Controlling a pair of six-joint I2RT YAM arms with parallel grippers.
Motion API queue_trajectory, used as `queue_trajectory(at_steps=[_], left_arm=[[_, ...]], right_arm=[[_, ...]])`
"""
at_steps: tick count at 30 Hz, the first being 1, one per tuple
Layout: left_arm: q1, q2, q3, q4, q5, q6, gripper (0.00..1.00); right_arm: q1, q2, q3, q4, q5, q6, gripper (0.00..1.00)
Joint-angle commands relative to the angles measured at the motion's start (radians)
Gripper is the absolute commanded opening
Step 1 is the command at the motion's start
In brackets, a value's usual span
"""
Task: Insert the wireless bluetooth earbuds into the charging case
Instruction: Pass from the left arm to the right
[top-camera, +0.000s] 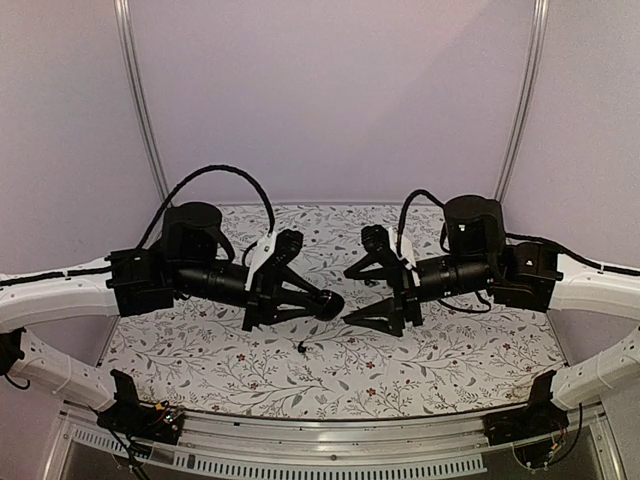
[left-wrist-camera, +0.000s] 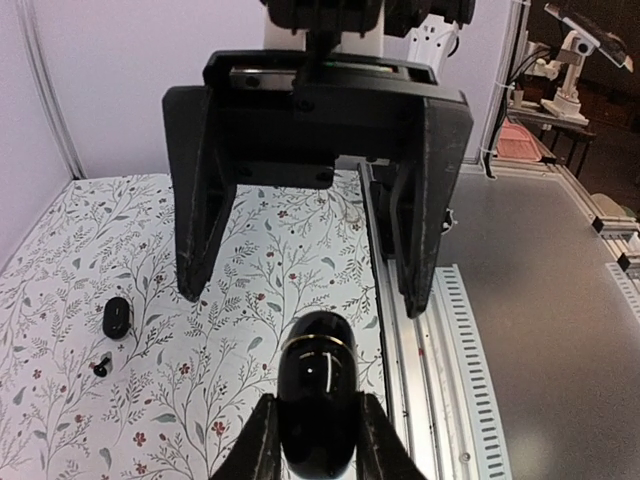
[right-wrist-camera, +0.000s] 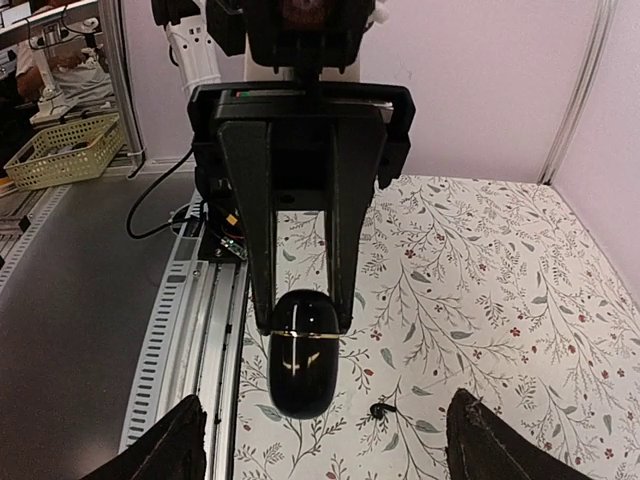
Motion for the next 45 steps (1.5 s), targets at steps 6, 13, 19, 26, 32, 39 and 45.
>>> queue_trajectory(at_steps=[6,13,19,26,32,39,45], left_arm=[[-0.044,0.02,0.043,-0.029,-0.066,0.05,0.0],[-0.046,0.03,0.046,-0.022,-0.085,0.047,0.0],[-0.048,0.05,0.049,-0.019,-0.076,0.031,0.0],[-0.048,0.051,0.046,-0.012,-0.078,0.024,0.0],[-0.047,0.054,0.049,-0.01,-0.076,0.027,0.0],[-0.047,0.057,0.053,-0.014,-0.081,0.022,0.04],[-0.048,0.023,0.035,-0.01,-0.115,0.025,0.35]], right_arm=[[-0.018,0.085,0.08,-0.116,-0.142,0.04,0.72],[-0.017,0.111,0.094,-0.13,-0.138,0.031,0.61],[-0.018,0.128,0.106,-0.118,-0.136,0.03,0.54],[-0.018,0.146,0.112,-0.121,-0.133,0.025,0.46],[-0.018,0.152,0.115,-0.13,-0.124,0.018,0.4],[-0.018,0.15,0.115,-0.13,-0.123,0.016,0.18],[-0.018,0.147,0.111,-0.127,-0.117,0.015,0.09]])
